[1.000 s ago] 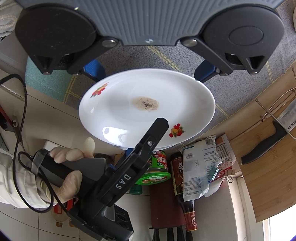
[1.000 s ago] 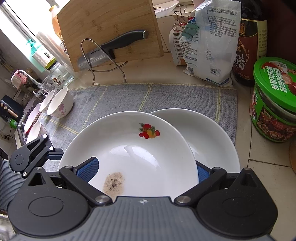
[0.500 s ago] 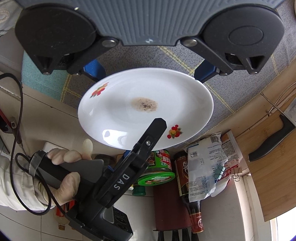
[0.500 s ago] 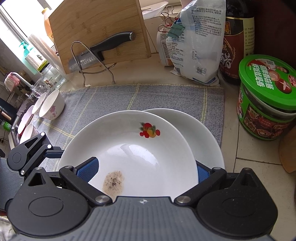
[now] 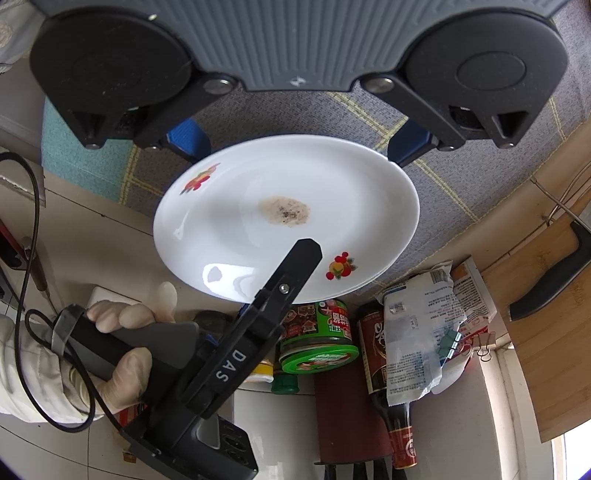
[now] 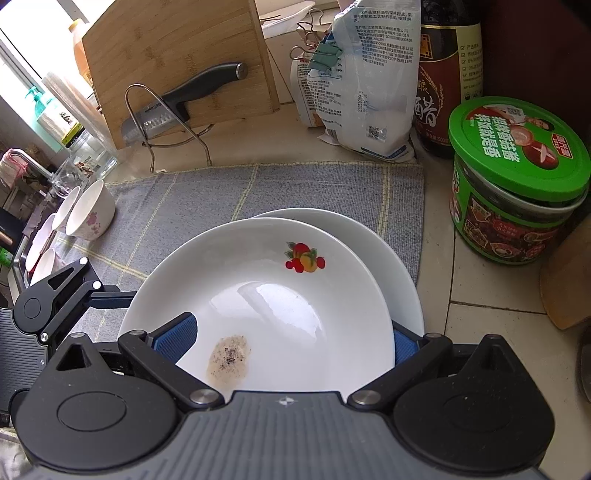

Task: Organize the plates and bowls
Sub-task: 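Lower the stained white plate onto the flowered plate stack with the right tool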

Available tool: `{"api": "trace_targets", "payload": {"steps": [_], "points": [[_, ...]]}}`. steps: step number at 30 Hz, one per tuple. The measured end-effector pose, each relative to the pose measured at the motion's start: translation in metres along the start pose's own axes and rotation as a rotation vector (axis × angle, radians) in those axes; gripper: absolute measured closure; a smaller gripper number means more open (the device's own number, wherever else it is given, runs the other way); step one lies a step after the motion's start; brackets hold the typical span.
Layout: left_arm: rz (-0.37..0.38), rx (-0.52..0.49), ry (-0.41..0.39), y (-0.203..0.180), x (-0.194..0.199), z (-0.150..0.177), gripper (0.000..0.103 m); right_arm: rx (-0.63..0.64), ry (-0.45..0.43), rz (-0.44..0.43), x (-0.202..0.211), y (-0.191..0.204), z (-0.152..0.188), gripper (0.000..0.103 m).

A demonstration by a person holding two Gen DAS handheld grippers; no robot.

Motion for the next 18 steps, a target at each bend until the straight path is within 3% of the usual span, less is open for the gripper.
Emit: {"api": "trace_targets", "payload": {"steps": [18], "points": [[0.017,-0.010,-0.007,0.004,-0.003,0.002,0.002,-0.033,-0.022,0.035,0.019,-0.007,0.006,0.000]]}}
Point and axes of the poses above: each gripper's, at about its wrist camera, not at the fingertips, and x roughly against the way its jaws point, y to its left, z to its underside, the point moved 7 cm from there along -x, roughly the way its jaws point, and after that the axes turned 15 degrees about z, right-handed, at the moved point
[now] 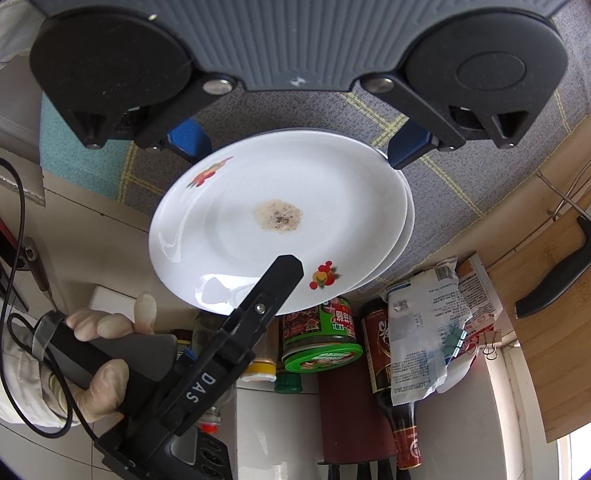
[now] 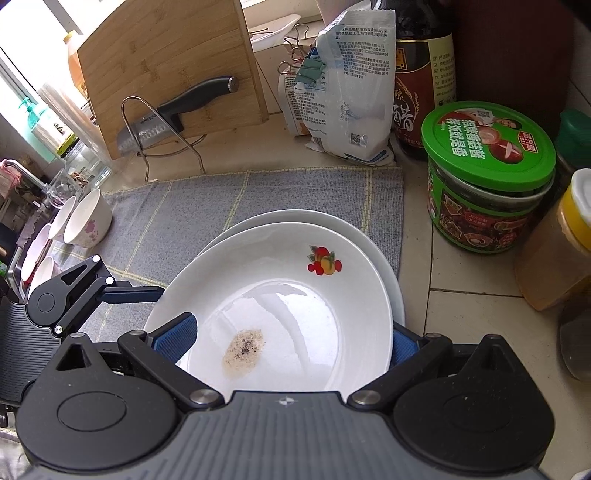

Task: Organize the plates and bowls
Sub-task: 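Lower the stained white plate onto the flowered plate stack with the right tool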

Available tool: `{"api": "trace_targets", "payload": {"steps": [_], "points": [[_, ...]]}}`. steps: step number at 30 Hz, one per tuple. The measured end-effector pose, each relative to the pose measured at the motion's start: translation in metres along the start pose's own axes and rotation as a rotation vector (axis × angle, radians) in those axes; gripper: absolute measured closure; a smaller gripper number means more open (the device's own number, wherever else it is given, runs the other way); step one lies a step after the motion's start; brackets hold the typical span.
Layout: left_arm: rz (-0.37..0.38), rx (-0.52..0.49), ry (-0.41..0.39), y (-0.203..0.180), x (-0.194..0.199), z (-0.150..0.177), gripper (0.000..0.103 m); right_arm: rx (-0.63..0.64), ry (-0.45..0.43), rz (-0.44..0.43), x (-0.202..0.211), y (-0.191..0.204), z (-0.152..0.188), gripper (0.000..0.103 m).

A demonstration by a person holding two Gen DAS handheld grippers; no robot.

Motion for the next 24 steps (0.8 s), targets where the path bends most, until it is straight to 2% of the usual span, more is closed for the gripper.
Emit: {"api": "trace_targets", "payload": {"steps": [9,24], "points": [[0.008,0.041,0.002,0.0043,-0.0022,0.0027,0.001,0.009,-0.009,0.047,0.0038,0.0019,0.0009,0.000],[0.013,0.065,-0.004,0.0041,-0.0027,0.0033,0.001,0.101,0.002,0.191,0.0026,0.0094,0.0025,0.000]]}}
Point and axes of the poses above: each gripper's, at about its wrist camera, not at the fingertips, and x roughly against the way its jaws point, y to its left, z to its underside, the point moved 7 cm from there along -x, roughly the way its jaws point, and after that the axes turned 15 degrees about z, right-handed, at the moved point
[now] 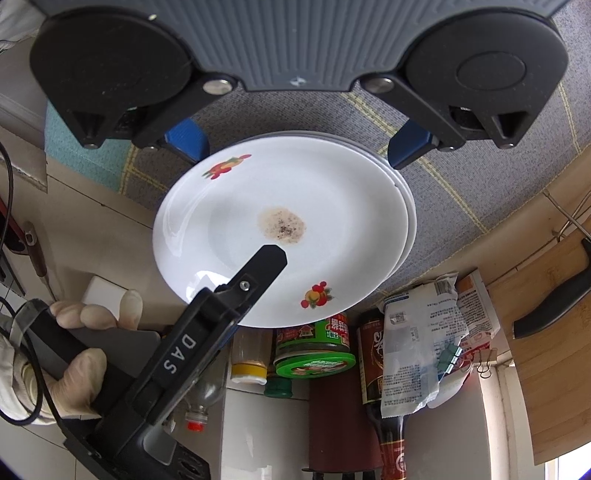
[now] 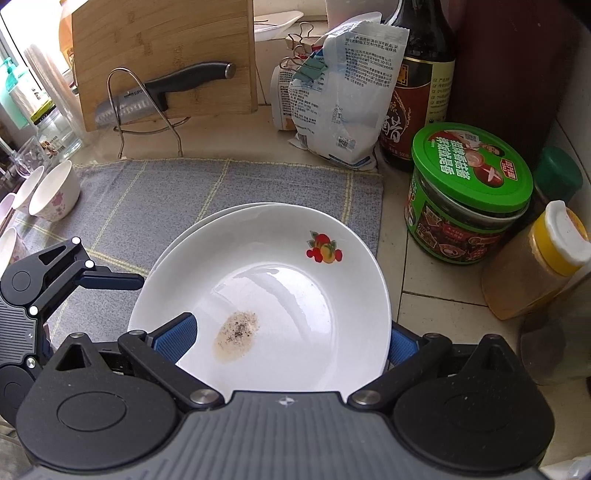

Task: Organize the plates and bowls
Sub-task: 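Lower the stained white plate onto the flowered plate stack with the right tool, then open the right tool to release the stained plate on the stack, then withdraw the right tool from the stack while the left tool moves to a white bowl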

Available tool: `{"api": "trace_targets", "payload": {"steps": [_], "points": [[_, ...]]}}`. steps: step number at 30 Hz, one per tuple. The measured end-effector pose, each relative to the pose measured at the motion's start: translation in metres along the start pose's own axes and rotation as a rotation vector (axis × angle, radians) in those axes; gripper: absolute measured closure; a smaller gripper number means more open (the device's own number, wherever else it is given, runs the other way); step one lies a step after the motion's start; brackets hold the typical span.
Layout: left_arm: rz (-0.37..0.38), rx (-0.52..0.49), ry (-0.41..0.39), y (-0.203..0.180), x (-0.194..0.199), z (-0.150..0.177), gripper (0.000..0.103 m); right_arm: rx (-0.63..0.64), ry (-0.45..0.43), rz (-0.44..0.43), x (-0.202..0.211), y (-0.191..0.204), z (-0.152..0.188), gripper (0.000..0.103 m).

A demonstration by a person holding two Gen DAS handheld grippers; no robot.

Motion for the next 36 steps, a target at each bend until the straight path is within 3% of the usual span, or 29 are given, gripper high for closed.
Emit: {"api": "trace_targets", "payload": {"steps": [14,22,33,36], "points": [[-0.008,0.004,-0.016,0.001,0.004,0.001,0.001,0.023,-0.003,0.043,0.003,0.000,0.008,0.000],[-0.021,0.033,-0.097,0.004,0.027,-0.005,0.001,0.021,-0.054,0.034,0.015,0.005,0.008,0.000],[-0.103,0.075,-0.102,0.010,0.044,0.001,0.001,0.075,-0.116,0.046,0.034,0.026,0.006,0.000],[-0.126,0.070,-0.136,0.006,0.054,0.002,0.001,0.092,-0.136,0.050,0.040,0.031,0.006,0.000]]}}
Point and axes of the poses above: each gripper's, at about its wrist camera, not at the fingertips, and x roughly against the way its jaws point, y to its left, z to its underside, the point moved 7 cm from there along -x, roughly the way its jaws point, and after that the axes turned 15 degrees about z, right-handed, at the moved point
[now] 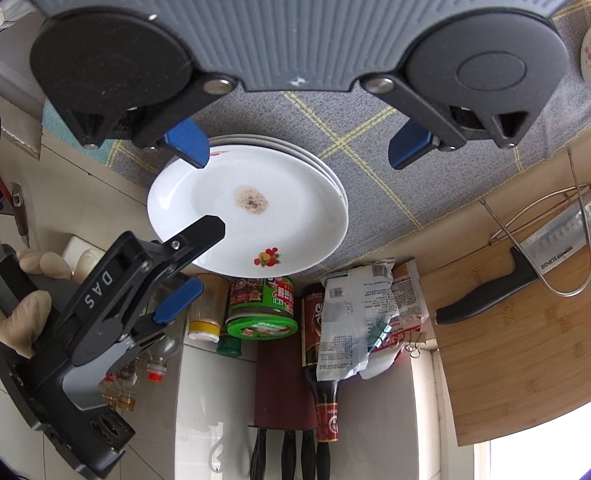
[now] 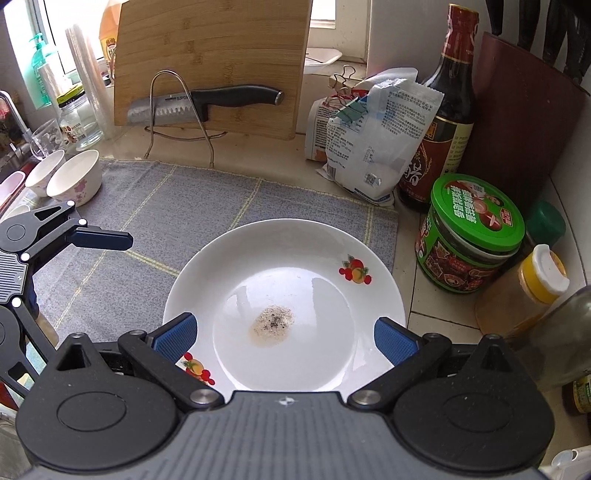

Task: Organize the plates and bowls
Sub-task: 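Withdraw the right tool from the stack while the left tool moves to a white bowl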

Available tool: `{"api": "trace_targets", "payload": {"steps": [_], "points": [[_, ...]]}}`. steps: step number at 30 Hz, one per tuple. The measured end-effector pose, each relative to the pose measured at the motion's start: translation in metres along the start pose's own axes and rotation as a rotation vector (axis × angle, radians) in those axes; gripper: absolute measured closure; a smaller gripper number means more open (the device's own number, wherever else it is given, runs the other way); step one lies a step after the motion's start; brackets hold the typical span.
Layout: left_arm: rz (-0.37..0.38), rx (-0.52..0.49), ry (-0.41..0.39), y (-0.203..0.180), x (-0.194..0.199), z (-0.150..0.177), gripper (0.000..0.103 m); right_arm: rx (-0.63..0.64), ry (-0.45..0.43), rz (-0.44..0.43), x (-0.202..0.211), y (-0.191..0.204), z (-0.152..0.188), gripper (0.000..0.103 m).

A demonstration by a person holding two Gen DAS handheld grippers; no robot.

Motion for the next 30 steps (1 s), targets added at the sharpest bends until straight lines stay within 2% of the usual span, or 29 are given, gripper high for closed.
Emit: {"api": "trace_targets", "payload": {"steps": [5,10,15,23,30], "points": [[-0.026,0.008,-0.072,-0.004,0.027,-0.008,0.001,0.019,-0.054,0.008,0.014,0.008,-0.002,0.000],[-0.120,0.063,-0.087,0.004,0.050,-0.003,0.001,0.053,-0.106,-0.002,0.025,0.023,-0.006,0.000],[-0.201,0.078,-0.119,0.009,0.085,0.007,0.001,0.069,-0.153,-0.055,0.029,0.051,-0.010,0.000],[-0.272,0.139,-0.126,0.034,0.140,0.047,0.001,0.104,-0.240,-0.063,0.041,0.121,-0.014,0.000],[-0.335,0.153,-0.102,0.069,0.199,0.087,0.001,0.160,-0.251,-0.065,0.044,0.204,-0.016,0.000]]}}
Point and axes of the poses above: each gripper's, at about its wrist camera, not at the fingertips, and x roughly against the way its jaws point, y to its left, z to its underside, the point moved 7 cm from there along -x, roughly the way its jaws point, and after that the axes turned 15 degrees about z, right-handed, at the moved point
